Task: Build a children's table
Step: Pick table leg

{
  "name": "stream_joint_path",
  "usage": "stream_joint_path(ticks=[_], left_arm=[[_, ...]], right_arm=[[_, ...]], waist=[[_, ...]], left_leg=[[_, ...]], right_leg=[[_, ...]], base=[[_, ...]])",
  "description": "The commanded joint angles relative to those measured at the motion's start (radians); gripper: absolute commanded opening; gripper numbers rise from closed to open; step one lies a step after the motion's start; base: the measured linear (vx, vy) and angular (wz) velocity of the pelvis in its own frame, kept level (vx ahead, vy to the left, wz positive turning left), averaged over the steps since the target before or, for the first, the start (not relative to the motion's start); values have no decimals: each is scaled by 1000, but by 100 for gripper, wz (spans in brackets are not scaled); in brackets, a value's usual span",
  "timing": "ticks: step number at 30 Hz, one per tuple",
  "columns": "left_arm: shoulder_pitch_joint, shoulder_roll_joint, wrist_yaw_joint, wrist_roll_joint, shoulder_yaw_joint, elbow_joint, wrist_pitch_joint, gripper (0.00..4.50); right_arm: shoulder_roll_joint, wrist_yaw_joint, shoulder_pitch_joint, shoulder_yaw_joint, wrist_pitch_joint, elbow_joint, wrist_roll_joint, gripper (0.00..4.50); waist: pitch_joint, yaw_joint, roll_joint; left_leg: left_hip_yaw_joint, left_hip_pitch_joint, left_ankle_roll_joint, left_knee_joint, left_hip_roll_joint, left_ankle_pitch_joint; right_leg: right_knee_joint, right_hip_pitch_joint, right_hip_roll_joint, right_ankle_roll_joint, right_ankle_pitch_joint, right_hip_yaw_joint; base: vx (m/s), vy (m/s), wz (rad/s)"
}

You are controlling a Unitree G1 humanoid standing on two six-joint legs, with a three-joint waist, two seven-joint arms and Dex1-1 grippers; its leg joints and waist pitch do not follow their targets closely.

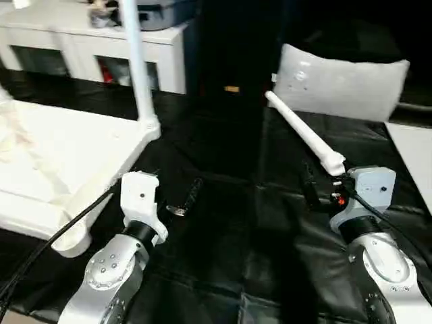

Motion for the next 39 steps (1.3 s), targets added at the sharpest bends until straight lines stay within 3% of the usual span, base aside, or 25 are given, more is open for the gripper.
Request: stream_joint_path(ticks=[1,2,3,4,5,6,7,8,9,10,11,12,13,14,15,16,17,18,20,21,25,29,32,33,39], left_arm=[[-11,7,-16,-4,-12,10,21,445],[-12,9,-21,-6,-13,9,23,445],[-17,25,-75,-53,-8,0,36,445],[-22,34,-97,-70,-6,-4,43,445],[-24,39,-107,-77,-5,-7,48,445],[-38,62,-143,-93,-7,-12,64,445],[-51,84,-175,-99,-13,-14,71,445],[-61,99,-196,-104,-17,-15,76,445],[-72,117,-222,-109,-22,-18,81,445],[-81,129,-237,-113,-23,-20,89,445],[-90,141,-251,-116,-24,-22,96,445],[-98,149,-259,-118,-24,-25,104,445],[-111,159,-274,-128,-23,-32,118,445],[-117,164,-280,-135,-22,-37,127,445],[-136,180,-299,-161,-20,-55,157,445],[-143,195,-317,-181,-22,-73,178,445],[-148,205,-328,-196,-23,-88,195,445],[-147,226,-346,-213,-27,-114,217,445],[-136,272,-378,-255,-26,-171,260,445],[-135,273,-379,-257,-25,-173,261,445],[-120,320,-401,-293,2,-230,315,445],[-119,334,-396,-326,19,-254,350,445],[-120,346,-395,-342,23,-267,366,445],[-120,348,-395,-342,22,-269,368,445],[-125,350,-387,-337,22,-277,380,445]], right_arm=[[-12,-6,-22,-15,20,8,-14,450],[-15,-6,-25,-17,21,11,-14,450],[-41,6,-84,-47,31,69,1,450],[-51,16,-115,-62,38,95,15,450],[-56,21,-130,-69,43,105,23,450],[-86,34,-190,-82,49,158,23,450],[-108,43,-243,-94,53,213,25,450],[-123,48,-279,-102,56,250,27,450],[-143,50,-336,-110,52,317,23,450],[-158,49,-380,-116,45,372,17,450],[-173,45,-434,-122,35,446,10,450],[-185,43,-472,-126,29,498,6,450],[-205,50,-538,-131,5,597,3,450],[-214,53,-565,-132,-6,640,0,450],[-245,69,-658,-136,-44,792,-6,450],[-265,89,-718,-135,-71,898,-10,450],[-280,105,-754,-134,-86,964,-11,450],[-301,140,-805,-128,-118,1067,-15,450],[-337,218,-899,-125,-166,1256,-13,450],[-339,220,-902,-124,-168,1262,-14,450],[-389,283,-1012,-87,-237,1485,-76,450],[-413,357,-1090,-37,-256,1642,-127,450],[-421,357,-1128,-2,-245,1727,-175,450],[-420,347,-1131,1,-226,1740,-181,450],[-417,311,-1145,13,-186,1806,-206,450]], waist=[[-24,-4,2],[-25,-7,-2],[-24,-7,15],[-26,-16,9],[-26,-17,12],[-31,-15,16],[-28,-17,11],[-34,-16,13],[-41,-12,20],[-33,-17,17],[-28,-10,23],[-26,-10,20],[-22,-7,26],[-22,-10,24],[-14,-8,31],[-13,-12,27],[-11,-4,26],[-6,-5,21],[5,-2,18],[7,-1,22],[22,1,5],[32,6,2],[42,12,1],[40,14,-4],[41,24,-6]], left_leg=[[-38,9,-74,-111,69,-419],[-37,7,-73,-111,70,-408],[-39,8,-73,-112,68,-400],[-40,6,-74,-111,66,-397],[-40,3,-72,-110,66,-381],[-36,1,-60,-106,68,-313],[-31,-6,-42,-101,64,-260],[-31,-6,-35,-98,63,-229],[-25,-1,-23,-88,62,-159],[-22,-8,-14,-87,58,-132],[-19,-4,-12,-87,60,-140],[-15,-7,2,-84,60,-133],[-11,-5,17,-84,60,-126],[-10,-5,22,-83,59,-129],[-10,-5,25,-83,61,-131],[-10,-6,24,-82,57,-136],[-7,-8,40,-78,58,-102],[-1,-15,71,-75,60,-55],[1,-19,104,-73,60,-52],[1,-21,115,-72,63,-39],[7,-21,145,-71,70,-4],[11,-28,175,-67,71,29],[17,-24,169,-70,78,5],[20,-22,164,-70,80,0],[29,-21,142,-71,83,6]], right_leg=[[-99,-15,-73,-81,-373,42],[-96,-14,-71,-87,-339,42],[-91,-15,-72,-97,-306,43],[-87,-11,-68,-108,-275,40],[-83,-8,-67,-114,-243,39],[-77,-5,-65,-123,-141,39],[-74,-2,-65,-137,-75,38],[-69,3,-66,-146,-45,37],[-62,0,-63,-162,47,36],[-59,1,-59,-189,88,32],[-61,-2,-62,-197,80,32],[-60,3,-64,-217,82,34],[-61,0,-66,-234,74,33],[-61,1,-65,-246,62,32],[-61,-5,-66,-264,50,31],[-58,-3,-65,-278,36,29],[-60,0,-65,-290,59,29],[-55,-3,-66,-308,121,30],[-53,-5,-68,-326,101,27],[-51,-3,-67,-336,102,26],[-46,-12,-64,-371,142,26],[-38,-14,-66,-391,159,27],[-42,-23,-66,-398,116,30],[-42,-21,-66,-397,109,31],[-38,-23,-67,-391,112,32]], base=[[0,0,0],[0,0,0],[0,0,0],[0,0,0],[0,0,0],[0,0,0],[0,0,0],[0,0,0],[0,0,0],[0,0,0],[0,0,0],[0,0,0],[0,0,0],[0,0,0],[0,0,0],[0,0,0],[0,0,0],[0,0,0],[0,0,0],[0,0,0],[0,0,0],[0,0,0],[0,0,0],[0,0,0],[0,0,0]])
